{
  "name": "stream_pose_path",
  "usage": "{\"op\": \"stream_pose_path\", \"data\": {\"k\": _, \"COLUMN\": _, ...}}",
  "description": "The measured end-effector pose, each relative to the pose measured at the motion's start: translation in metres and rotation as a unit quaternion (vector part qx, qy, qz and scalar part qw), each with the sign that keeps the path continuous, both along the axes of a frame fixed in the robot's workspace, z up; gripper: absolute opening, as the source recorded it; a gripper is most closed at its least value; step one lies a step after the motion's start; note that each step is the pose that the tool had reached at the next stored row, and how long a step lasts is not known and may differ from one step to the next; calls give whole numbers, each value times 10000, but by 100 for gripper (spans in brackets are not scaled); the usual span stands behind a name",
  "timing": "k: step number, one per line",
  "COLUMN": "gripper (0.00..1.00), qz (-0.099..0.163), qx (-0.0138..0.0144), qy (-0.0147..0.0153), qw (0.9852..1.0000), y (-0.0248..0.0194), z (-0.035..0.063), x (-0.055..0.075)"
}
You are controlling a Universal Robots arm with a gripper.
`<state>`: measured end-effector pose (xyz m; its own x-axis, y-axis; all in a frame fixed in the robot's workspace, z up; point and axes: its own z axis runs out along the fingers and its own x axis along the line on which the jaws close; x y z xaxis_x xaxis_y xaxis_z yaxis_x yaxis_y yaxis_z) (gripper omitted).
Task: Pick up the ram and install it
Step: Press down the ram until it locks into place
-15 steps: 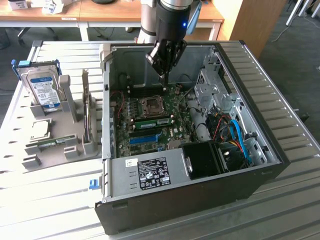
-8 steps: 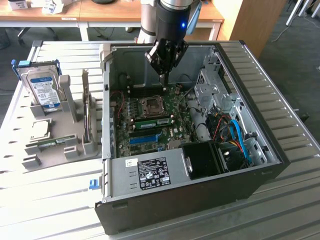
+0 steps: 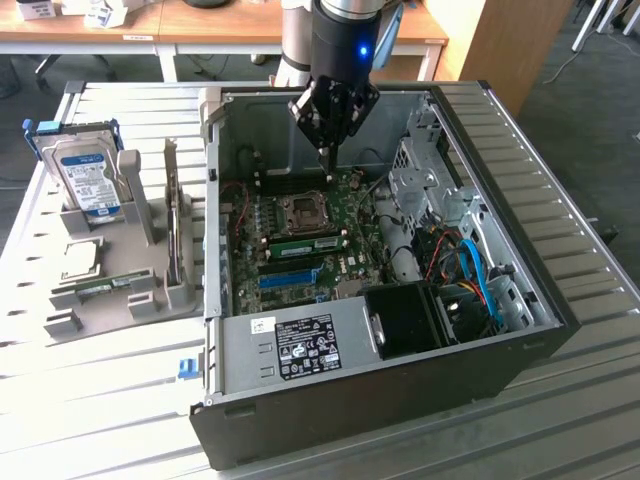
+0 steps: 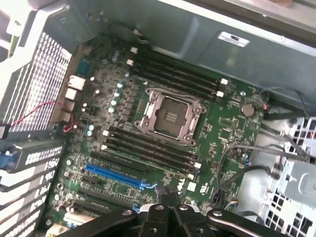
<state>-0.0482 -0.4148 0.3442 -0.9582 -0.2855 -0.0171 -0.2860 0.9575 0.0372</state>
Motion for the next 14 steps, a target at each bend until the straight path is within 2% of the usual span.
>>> {"op": "stream_pose_path", "data": {"k": 7, "gripper": 11, "qz": -475, "qx": 0, "qy": 0, "qw": 9989, "y": 0, "z": -1, "x": 0}}
{"op": "stream_pose_path", "data": {"k": 11, "gripper": 11, "qz": -751, "qx": 0, "qy": 0, "qw": 9972, "y": 0, "z": -1, "x": 0}}
{"op": "stream_pose_path", "data": {"k": 14, "gripper": 11, "qz": -969, "qx": -1, "qy": 0, "qw": 9953, "y": 0, "z": -1, "x": 0}}
